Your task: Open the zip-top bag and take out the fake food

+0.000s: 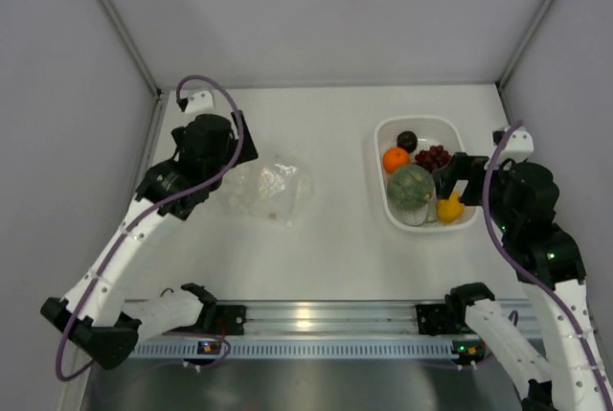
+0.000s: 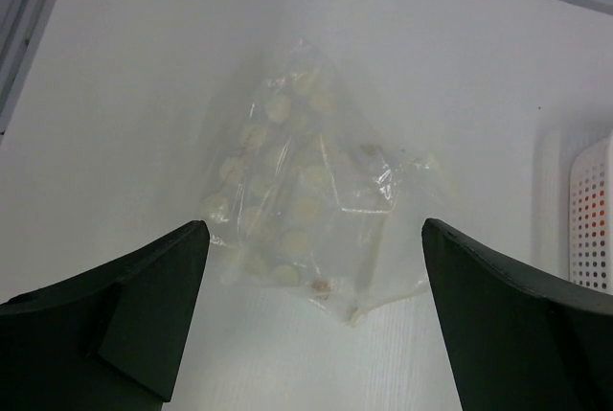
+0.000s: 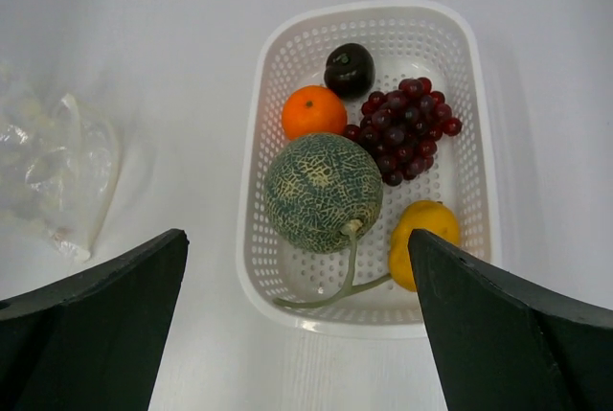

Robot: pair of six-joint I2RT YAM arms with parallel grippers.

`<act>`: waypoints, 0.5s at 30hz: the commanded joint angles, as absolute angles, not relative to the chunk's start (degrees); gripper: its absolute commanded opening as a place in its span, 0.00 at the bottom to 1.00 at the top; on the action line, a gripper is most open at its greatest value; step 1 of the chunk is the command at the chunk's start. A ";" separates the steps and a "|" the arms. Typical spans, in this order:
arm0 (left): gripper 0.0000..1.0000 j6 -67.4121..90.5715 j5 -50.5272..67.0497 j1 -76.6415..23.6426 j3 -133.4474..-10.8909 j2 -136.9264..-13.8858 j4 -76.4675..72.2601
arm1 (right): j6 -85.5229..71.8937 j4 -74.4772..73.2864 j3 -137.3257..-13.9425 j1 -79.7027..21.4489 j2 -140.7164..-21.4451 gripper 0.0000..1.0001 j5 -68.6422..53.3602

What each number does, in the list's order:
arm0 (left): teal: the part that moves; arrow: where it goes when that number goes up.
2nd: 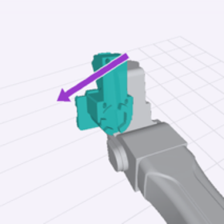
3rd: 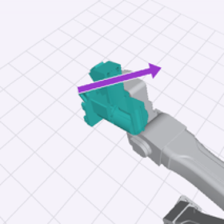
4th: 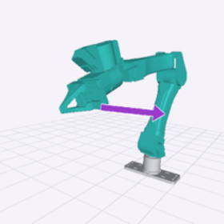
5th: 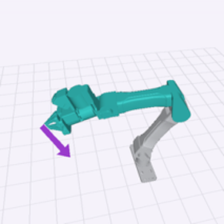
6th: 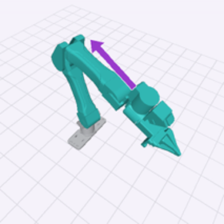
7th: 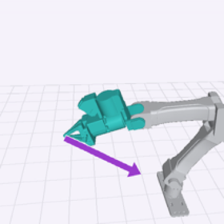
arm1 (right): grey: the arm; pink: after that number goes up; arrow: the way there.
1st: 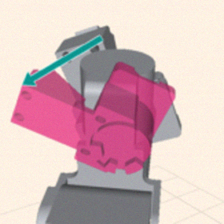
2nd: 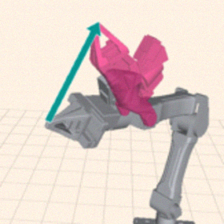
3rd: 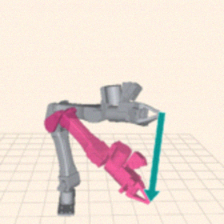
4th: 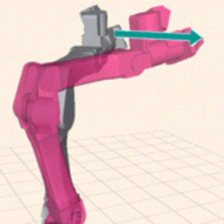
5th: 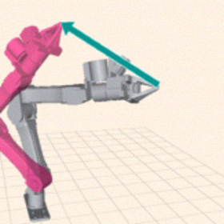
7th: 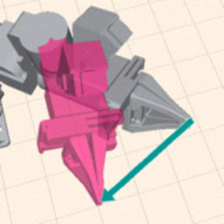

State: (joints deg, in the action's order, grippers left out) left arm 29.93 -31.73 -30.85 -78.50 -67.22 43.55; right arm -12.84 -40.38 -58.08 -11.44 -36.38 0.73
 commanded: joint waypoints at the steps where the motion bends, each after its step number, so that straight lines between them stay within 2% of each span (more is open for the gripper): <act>1: 0.99 28.84 -30.59 -31.03 -73.22 -58.75 43.59 | -10.81 -45.42 -61.87 -11.25 -35.42 0.99 4.83; 7: 0.99 23.39 -28.05 -31.03 -63.48 -43.63 43.59 | -8.62 -48.86 -62.49 -11.34 -31.91 0.99 6.94; 15: 0.99 18.46 -26.28 -31.02 -56.61 -26.92 43.77 | -5.89 -50.88 -61.53 -11.25 -26.37 0.99 8.70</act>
State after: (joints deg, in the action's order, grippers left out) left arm 21.82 -27.53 -30.85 -58.39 -30.46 44.34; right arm -7.81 -48.73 -60.12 -11.44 -27.51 6.61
